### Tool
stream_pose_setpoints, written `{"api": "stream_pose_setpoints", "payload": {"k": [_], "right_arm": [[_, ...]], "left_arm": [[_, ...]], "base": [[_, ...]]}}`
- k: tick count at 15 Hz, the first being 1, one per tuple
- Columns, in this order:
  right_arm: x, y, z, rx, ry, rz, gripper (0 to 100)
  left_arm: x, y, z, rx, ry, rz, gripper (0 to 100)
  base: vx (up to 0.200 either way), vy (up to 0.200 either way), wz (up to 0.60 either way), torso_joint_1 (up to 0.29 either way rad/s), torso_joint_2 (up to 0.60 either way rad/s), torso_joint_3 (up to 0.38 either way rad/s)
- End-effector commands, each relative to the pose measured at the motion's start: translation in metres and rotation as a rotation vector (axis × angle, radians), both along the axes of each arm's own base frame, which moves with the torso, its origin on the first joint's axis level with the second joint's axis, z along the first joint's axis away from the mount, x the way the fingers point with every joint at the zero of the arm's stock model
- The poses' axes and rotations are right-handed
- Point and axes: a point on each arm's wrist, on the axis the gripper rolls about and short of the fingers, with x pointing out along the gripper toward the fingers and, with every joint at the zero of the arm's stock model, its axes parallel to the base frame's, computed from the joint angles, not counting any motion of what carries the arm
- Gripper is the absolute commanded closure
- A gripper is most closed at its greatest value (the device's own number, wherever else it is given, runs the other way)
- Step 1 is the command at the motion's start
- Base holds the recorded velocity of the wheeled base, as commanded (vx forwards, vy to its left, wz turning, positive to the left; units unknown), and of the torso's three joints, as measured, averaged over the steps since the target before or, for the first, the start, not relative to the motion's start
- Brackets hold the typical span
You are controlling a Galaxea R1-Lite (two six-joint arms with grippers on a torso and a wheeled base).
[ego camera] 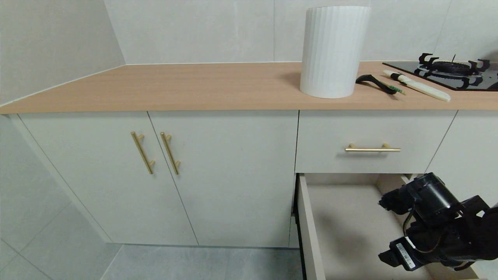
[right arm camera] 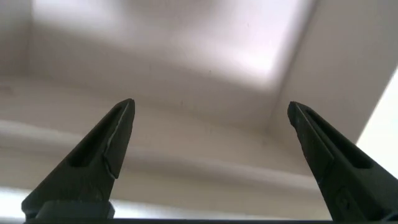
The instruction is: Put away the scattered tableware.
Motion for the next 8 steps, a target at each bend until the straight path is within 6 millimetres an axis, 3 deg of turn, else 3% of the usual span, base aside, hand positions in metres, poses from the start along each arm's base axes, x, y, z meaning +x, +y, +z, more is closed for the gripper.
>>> {"api": "stream_pose_setpoints", "payload": {"k": [1,8], "right_arm": [[-0.001,0.000,0.002,0.002,-0.005,0.000,0],[-0.022,-0.003,-0.002,-0.123,0.190,0.116,0]], "left_arm": [[0.000,0.000,0.000,-0.001,0.000,0.000,0],[0.000,0.000,0.000,-0.001,0.000,0.000,0]], "base": [[0.000,0.000,0.00,0.000,0.00,0.000],[0.000,0.000,0.00,0.000,0.00,0.000]]}}
